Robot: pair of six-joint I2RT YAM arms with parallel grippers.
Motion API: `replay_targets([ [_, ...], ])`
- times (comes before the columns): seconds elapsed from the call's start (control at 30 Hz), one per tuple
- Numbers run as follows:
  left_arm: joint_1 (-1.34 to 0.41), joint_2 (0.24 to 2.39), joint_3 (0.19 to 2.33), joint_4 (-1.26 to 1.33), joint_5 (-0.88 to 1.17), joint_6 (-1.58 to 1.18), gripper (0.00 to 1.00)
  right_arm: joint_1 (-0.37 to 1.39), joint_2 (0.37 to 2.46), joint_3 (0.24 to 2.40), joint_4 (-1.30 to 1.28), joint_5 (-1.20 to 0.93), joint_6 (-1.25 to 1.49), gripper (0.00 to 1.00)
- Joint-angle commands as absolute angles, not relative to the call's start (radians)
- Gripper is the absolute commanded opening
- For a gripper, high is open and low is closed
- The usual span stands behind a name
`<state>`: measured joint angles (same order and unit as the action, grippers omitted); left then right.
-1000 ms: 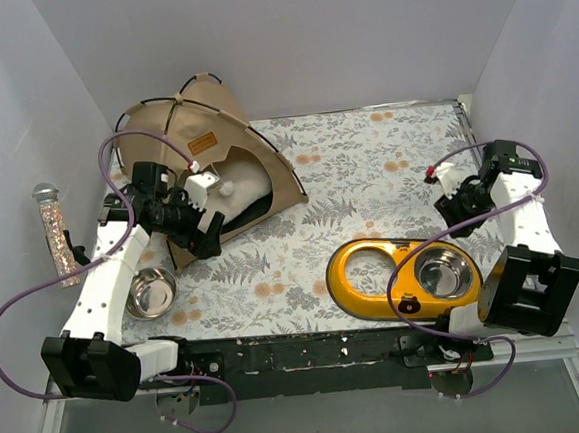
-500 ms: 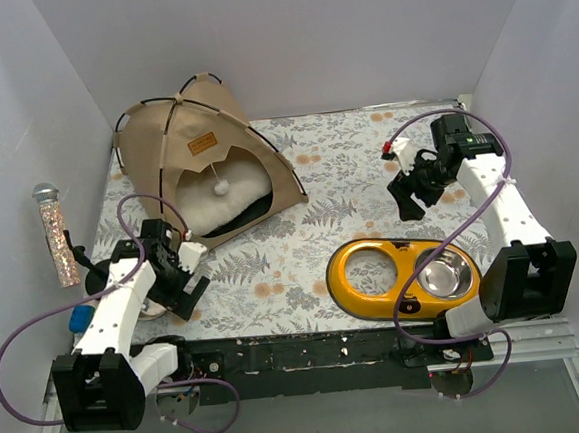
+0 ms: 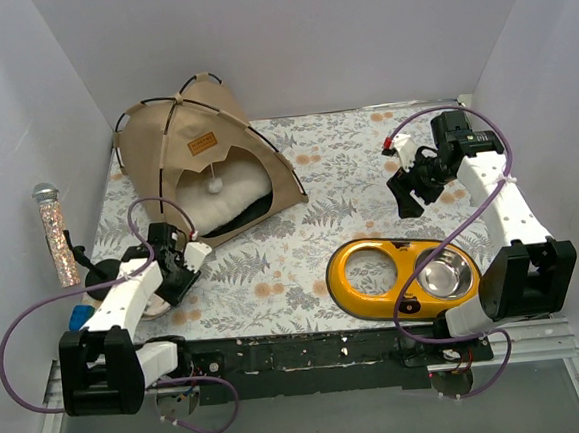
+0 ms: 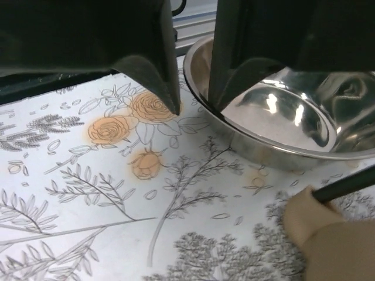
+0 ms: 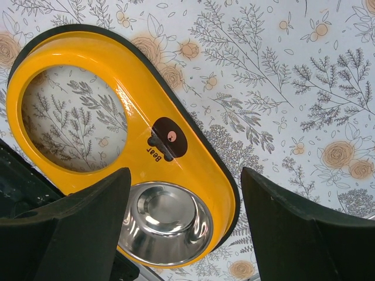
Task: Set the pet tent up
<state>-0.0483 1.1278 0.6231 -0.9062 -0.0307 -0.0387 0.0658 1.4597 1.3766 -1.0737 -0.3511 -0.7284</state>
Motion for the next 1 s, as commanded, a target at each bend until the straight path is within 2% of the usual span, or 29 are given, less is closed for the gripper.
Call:
replay_targets([
  [0.0, -0.076, 1.161, 0.687, -0.955, 0.132, 0.014, 0.17, 0.067, 1.439, 1.411, -1.077, -0.377, -0.695, 0.83],
  [0.1, -0.168, 1.175, 0.755, -1.06, 0.25, -0.032, 0.0, 0.067, 1.451, 1.433, -1.074, -0.379, -0.675, 0.83],
  [0.3, -0.46, 1.195, 0.84, -1.111, 0.438, -0.113, 0.0, 0.067, 1.451, 1.459, -1.071, -0.383, -0.621, 0.82],
  [0.43, -0.662, 1.29, 0.952, -1.156, 0.515, -0.129, 0.0, 0.067, 1.421, 1.444, -1.069, -0.382, -0.601, 0.83],
  [0.6, -0.722, 1.344, 1.063, -1.29, 0.644, 0.024, 0.0, 0.067, 1.393, 1.427, -1.075, -0.388, -0.58, 0.83],
  [0.77, -0.739, 1.364, 1.294, -1.365, 0.837, 0.094, 0.0, 0.066, 1.373, 1.414, -1.049, -0.376, -0.548, 0.83],
  [0.9, -0.817, 1.384, 1.397, -1.145, 0.73, 0.034, 0.0, 0.063, 1.376, 1.399, -1.014, -0.374, -0.487, 0.83],
  [0.97, -0.857, 1.458, 1.446, -1.054, 0.677, 0.034, 0.0, 0.06, 1.387, 1.402, -0.991, -0.368, -0.437, 0.83],
])
